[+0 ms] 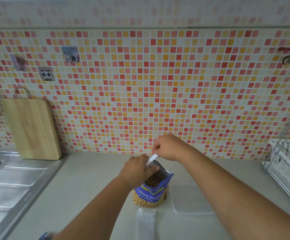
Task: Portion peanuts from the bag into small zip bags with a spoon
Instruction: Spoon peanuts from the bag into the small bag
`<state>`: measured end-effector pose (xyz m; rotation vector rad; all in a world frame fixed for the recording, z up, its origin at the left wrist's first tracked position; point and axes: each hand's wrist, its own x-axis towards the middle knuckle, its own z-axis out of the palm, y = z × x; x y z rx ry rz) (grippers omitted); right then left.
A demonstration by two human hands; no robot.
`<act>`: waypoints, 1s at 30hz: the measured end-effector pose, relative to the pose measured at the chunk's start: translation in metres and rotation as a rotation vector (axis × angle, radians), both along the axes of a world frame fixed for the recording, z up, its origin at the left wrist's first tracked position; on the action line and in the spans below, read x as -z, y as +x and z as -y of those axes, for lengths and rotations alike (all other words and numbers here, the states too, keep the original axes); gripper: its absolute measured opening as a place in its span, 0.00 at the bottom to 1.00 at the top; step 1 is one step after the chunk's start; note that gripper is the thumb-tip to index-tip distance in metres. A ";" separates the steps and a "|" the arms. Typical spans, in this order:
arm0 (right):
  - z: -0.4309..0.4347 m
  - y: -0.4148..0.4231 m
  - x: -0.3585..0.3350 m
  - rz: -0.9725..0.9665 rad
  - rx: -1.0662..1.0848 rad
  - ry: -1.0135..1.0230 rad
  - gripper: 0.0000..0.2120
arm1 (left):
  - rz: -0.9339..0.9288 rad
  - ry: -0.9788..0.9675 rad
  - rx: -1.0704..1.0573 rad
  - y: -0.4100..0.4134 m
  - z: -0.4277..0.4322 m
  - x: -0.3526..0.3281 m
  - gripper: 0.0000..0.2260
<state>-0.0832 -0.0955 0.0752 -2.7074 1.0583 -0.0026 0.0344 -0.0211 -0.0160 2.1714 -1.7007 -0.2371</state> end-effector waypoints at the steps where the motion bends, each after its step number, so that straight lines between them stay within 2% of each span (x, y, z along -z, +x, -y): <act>1: -0.006 -0.003 -0.005 0.026 -0.016 -0.057 0.12 | -0.051 -0.015 -0.013 0.000 -0.001 0.002 0.22; 5: -0.020 -0.014 -0.033 0.079 -0.063 -0.446 0.12 | -0.286 -0.091 -0.069 0.006 -0.004 0.005 0.22; 8: -0.026 -0.023 -0.048 0.013 0.065 -0.541 0.12 | -0.352 -0.119 -0.089 0.012 -0.009 0.004 0.21; 12: -0.042 -0.011 -0.017 -0.288 0.044 -0.336 0.10 | -0.338 -0.096 -0.064 0.016 -0.015 0.005 0.20; 16: -0.037 0.012 0.038 -0.468 0.101 -0.185 0.17 | -0.321 -0.013 -0.027 0.013 -0.020 0.007 0.18; 18: -0.034 0.019 0.059 -0.430 0.224 -0.044 0.20 | -0.357 -0.017 -0.022 0.012 -0.022 0.007 0.16; 20: -0.034 0.022 0.074 -0.367 0.291 0.057 0.19 | -0.390 -0.030 -0.026 0.011 -0.021 0.008 0.16; 23: -0.029 0.021 0.082 -0.277 0.333 0.083 0.16 | -0.397 -0.016 -0.024 0.011 -0.021 0.010 0.16; 26: -0.021 0.018 0.084 -0.219 0.421 0.159 0.17 | -0.395 0.001 -0.024 0.012 -0.020 0.010 0.16; 30: -0.012 0.009 0.084 -0.060 0.462 0.200 0.12 | -0.415 0.015 -0.034 0.013 -0.018 0.010 0.17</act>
